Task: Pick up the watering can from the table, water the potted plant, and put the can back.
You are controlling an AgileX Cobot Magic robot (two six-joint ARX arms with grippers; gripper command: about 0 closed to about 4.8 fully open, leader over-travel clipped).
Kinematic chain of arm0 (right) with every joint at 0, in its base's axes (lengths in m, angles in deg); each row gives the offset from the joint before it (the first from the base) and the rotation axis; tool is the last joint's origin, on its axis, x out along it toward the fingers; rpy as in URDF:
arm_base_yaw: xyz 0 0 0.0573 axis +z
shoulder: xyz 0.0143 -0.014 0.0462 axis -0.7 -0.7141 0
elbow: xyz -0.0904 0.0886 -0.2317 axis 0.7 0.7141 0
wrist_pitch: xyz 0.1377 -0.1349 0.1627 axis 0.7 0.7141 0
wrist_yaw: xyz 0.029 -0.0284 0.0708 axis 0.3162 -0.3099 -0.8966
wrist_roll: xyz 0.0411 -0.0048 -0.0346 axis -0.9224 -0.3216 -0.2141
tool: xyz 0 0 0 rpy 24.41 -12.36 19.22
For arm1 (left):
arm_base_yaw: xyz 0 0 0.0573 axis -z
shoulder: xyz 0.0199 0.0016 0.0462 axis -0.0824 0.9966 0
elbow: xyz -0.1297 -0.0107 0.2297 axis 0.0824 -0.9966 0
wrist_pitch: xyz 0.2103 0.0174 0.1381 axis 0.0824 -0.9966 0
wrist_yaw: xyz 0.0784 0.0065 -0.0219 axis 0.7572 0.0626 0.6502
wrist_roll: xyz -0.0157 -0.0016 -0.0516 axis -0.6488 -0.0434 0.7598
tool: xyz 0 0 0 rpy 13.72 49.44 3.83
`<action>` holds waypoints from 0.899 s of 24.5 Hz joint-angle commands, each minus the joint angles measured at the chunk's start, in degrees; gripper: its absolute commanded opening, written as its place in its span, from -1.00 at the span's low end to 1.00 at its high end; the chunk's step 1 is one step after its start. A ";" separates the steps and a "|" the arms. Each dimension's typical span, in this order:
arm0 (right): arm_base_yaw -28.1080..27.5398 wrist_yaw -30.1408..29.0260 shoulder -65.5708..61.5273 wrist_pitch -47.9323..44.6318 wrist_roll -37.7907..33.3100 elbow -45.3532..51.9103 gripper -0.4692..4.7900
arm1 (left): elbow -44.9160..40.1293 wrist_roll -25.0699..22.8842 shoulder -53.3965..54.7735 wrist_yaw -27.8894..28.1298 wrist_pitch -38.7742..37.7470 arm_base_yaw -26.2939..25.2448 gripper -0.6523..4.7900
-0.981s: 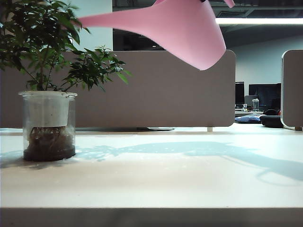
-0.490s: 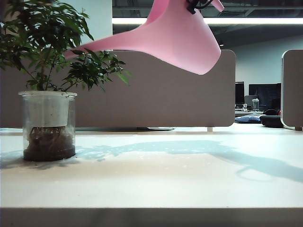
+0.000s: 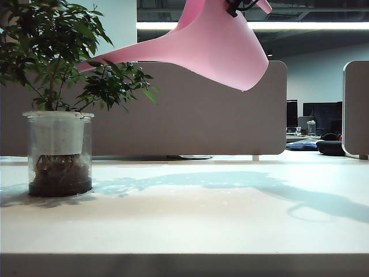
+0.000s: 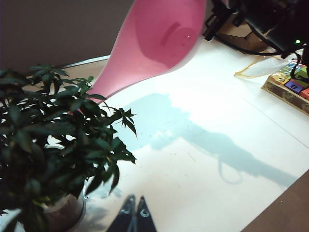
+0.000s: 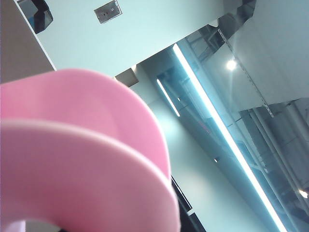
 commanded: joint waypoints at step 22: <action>-9.33 9.20 3.67 17.90 -41.55 -0.55 -0.17 | 0.04 0.20 -0.13 -0.02 0.68 0.00 -0.78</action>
